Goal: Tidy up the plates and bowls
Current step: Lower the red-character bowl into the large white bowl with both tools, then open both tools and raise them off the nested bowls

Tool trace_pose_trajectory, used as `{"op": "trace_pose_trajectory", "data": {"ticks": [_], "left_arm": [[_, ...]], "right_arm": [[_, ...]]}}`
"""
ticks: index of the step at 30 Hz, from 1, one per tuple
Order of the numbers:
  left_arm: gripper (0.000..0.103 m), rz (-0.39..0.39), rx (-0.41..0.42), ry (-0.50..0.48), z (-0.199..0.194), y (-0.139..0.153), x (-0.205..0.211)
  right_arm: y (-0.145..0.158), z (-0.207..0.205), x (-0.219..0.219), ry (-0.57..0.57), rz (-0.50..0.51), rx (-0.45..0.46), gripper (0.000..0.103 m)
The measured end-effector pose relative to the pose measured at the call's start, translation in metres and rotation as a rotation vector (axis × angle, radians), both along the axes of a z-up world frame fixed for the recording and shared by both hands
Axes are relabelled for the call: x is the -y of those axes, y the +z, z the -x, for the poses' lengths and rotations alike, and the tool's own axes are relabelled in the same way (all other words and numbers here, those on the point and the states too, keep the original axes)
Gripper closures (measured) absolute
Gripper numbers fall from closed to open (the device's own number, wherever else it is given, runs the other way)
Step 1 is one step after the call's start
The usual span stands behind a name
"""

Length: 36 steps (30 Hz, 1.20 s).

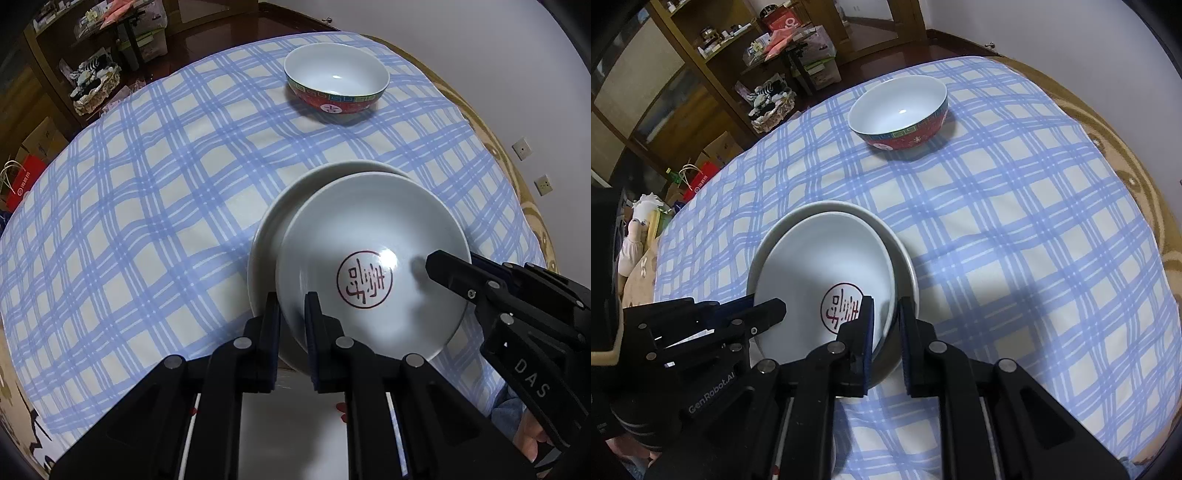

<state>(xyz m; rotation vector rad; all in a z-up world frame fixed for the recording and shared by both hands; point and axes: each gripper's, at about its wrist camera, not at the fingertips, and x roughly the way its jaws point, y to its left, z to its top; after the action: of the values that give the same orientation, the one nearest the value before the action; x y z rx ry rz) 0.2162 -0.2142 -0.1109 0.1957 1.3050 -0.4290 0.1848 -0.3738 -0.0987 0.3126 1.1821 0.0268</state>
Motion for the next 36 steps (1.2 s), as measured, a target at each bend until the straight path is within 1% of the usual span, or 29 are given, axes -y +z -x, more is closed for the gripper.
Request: {"op": "trace_pose_trajectory", "data": {"ticks": [5,10,13,15,18,22,24,26,27,28,29,30,31,32,33,34,35,36], "left_arm": [[0.09,-0.02,0.024,-0.012,0.002,0.001,0.001],[0.09,-0.045,0.029,-0.018,0.004,0.004,0.003],[0.089,-0.065,0.066,-0.034,0.007,0.013,0.003],[0.089,-0.045,0.052,-0.028,0.006,0.017,-0.001],[0.088,-0.03,0.052,-0.007,0.006,0.022,-0.007],[0.081,-0.022,0.054,0.017,0.007,0.025,-0.012],[0.076,-0.018,0.053,0.029,0.007,0.025,-0.014],[0.066,-0.008,0.064,0.038,0.008,0.028,-0.016],[0.063,-0.007,0.07,0.039,0.008,0.029,-0.017],[0.056,-0.009,0.083,0.042,0.008,0.031,-0.018],[0.053,-0.01,0.092,0.043,0.008,0.032,-0.018],[0.051,-0.013,0.1,0.043,0.007,0.033,-0.018],[0.047,-0.017,0.108,0.039,0.006,0.035,-0.017],[0.041,-0.023,0.117,0.031,0.004,0.036,-0.016],[0.037,-0.029,0.124,0.026,0.002,0.037,-0.016],[0.029,-0.032,0.133,0.025,0.0,0.038,-0.015],[0.024,-0.032,0.144,0.03,-0.002,0.04,-0.015],[0.023,-0.025,0.158,0.035,-0.005,0.041,-0.015]], "right_arm": [[0.003,0.001,-0.003,-0.002,0.012,0.012,0.088],[0.003,0.0,-0.002,-0.004,0.011,0.012,0.088],[0.01,0.002,-0.003,-0.003,0.053,0.05,0.088],[0.012,0.003,-0.002,0.002,0.059,0.057,0.088],[0.014,0.005,0.001,-0.002,0.026,0.065,0.088],[0.023,0.009,0.002,-0.002,0.029,0.087,0.087],[0.027,0.012,0.004,-0.011,0.017,0.096,0.078],[0.03,0.014,0.007,-0.025,0.024,0.106,0.061],[0.032,0.015,0.008,-0.031,0.031,0.112,0.058],[0.034,0.016,0.01,-0.039,0.036,0.117,0.051],[0.035,0.016,0.011,-0.042,0.036,0.121,0.043],[0.037,0.017,0.013,-0.047,0.034,0.127,0.039],[0.039,0.017,0.015,-0.06,0.033,0.134,0.031],[0.04,0.017,0.018,-0.073,0.031,0.138,0.023],[0.041,0.016,0.02,-0.088,0.027,0.142,0.019],[0.042,0.015,0.022,-0.096,0.024,0.146,0.014],[0.042,0.014,0.023,-0.098,0.025,0.149,0.012],[0.043,0.013,0.024,-0.099,0.031,0.149,0.012]]}}
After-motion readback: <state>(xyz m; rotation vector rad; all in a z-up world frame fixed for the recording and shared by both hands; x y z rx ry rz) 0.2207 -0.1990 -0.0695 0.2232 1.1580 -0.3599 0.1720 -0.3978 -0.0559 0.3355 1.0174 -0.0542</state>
